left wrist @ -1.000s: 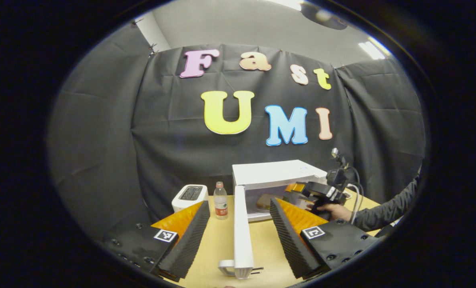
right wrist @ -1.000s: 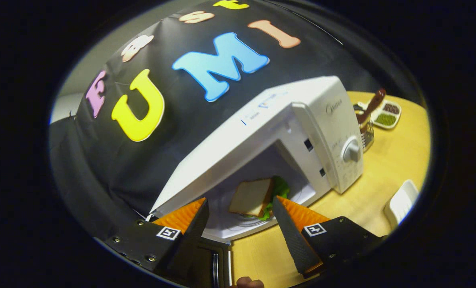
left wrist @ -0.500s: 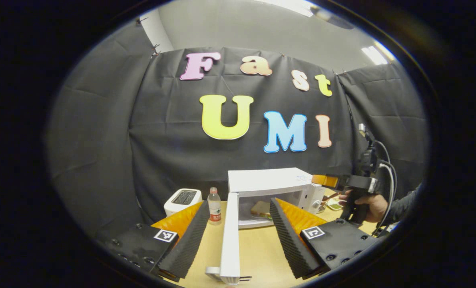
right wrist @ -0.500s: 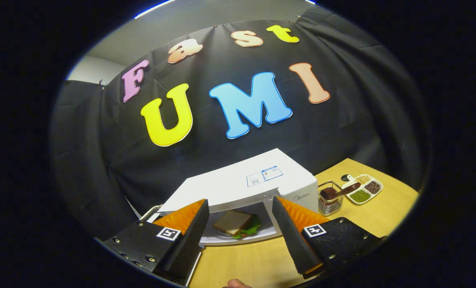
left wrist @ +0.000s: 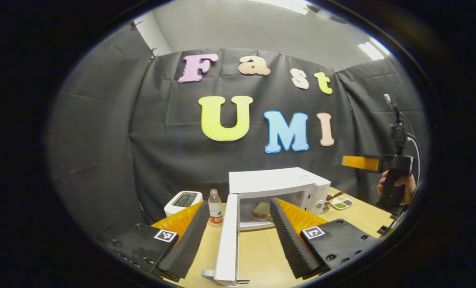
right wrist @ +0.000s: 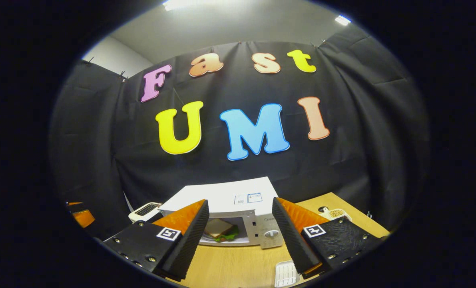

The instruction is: Open the microwave oven with the left hand, put the food in, and close the microwave oven.

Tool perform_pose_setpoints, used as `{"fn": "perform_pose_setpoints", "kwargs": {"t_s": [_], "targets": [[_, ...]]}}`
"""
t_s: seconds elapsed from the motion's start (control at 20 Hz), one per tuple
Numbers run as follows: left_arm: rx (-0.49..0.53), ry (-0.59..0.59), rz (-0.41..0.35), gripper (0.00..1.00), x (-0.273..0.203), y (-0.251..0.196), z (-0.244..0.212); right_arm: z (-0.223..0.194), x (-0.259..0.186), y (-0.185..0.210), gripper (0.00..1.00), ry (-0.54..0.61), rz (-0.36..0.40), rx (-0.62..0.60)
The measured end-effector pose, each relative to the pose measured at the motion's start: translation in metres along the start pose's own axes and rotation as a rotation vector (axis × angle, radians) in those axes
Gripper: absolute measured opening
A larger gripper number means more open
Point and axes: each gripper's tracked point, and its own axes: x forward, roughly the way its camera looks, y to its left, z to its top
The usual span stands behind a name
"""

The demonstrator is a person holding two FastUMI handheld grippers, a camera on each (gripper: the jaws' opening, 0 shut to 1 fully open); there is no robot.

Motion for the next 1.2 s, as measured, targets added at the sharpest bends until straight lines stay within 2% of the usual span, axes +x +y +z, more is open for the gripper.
{"fn": "perform_pose_setpoints", "kwargs": {"t_s": [0.15,0.35,0.65,0.75,0.8,0.85,1.0,1.2], "targets": [[0.004,0.009,0.036,0.95,-0.005,0.016,-0.006,0.011,-0.006,-0.009,0.95,-0.016,-0.011,-0.027],[0.051,0.011,0.078,1.00,-0.015,0.039,-0.012,0.020,-0.010,-0.008,0.96,-0.024,-0.008,-0.051],[0.021,0.082,0.125,0.75,-0.036,0.069,-0.044,0.023,-0.018,0.002,0.96,-0.031,0.031,-0.095],[0.024,0.120,0.162,0.29,-0.044,0.085,-0.062,0.023,-0.022,0.003,0.96,-0.025,0.032,-0.096],[-0.005,0.149,0.122,0.06,-0.049,0.078,-0.075,0.023,-0.023,0.003,0.96,-0.024,0.032,-0.093],[-0.017,0.167,0.100,0.07,-0.053,0.074,-0.085,0.023,-0.023,0.002,0.96,-0.023,0.032,-0.092],[0.017,0.236,0.114,0.07,-0.059,0.089,-0.118,0.028,-0.027,-0.002,0.96,-0.032,0.027,-0.096],[0.041,0.289,0.057,0.07,-0.068,0.070,-0.136,0.040,-0.029,-0.010,0.96,-0.059,0.012,-0.090]]}}
